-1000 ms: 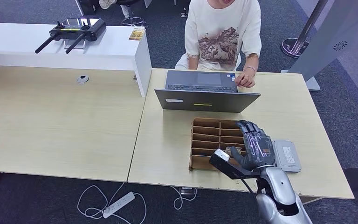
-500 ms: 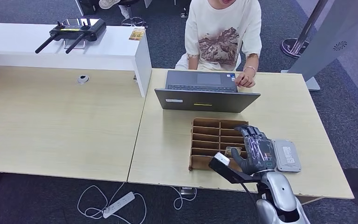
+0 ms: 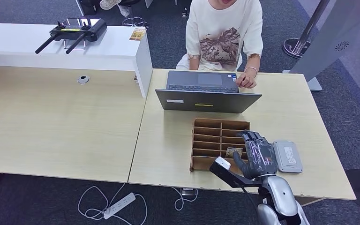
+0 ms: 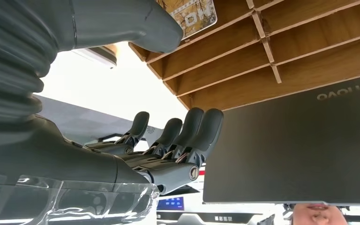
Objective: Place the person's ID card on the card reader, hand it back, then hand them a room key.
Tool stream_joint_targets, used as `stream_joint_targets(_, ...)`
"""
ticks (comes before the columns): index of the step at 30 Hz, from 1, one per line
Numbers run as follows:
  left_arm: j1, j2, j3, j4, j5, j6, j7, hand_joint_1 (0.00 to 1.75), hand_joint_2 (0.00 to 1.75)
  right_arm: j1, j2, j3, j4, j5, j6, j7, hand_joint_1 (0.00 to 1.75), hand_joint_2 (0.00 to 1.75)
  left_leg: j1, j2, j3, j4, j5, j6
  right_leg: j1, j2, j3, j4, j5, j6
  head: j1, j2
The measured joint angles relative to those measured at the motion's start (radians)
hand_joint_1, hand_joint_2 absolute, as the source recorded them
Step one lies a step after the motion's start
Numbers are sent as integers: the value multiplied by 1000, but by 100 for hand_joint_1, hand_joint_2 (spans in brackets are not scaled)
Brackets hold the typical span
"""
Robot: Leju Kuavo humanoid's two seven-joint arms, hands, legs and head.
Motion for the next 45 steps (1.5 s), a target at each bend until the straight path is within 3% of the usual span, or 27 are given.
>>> stream_joint_targets(8,0,0,-2,0,0,0,2,0,0,2,0,0,9,2,1,0,77,175,0,0,0,0,0,0,0,0,0,0,0,0,0,0)
stream_joint_targets(40,-1,0,-3,0,9,3,-3,0,0,9,2,0,53,13,11,3,65,175,0,0,0,0,0,0,0,0,0,0,0,0,0,0)
stream_joint_targets(45,-1,0,-4,0,7,3,-3,0,0,16,2,0,53,14,11,3,72,175,0,0,0,0,0,0,0,0,0,0,0,0,0,0)
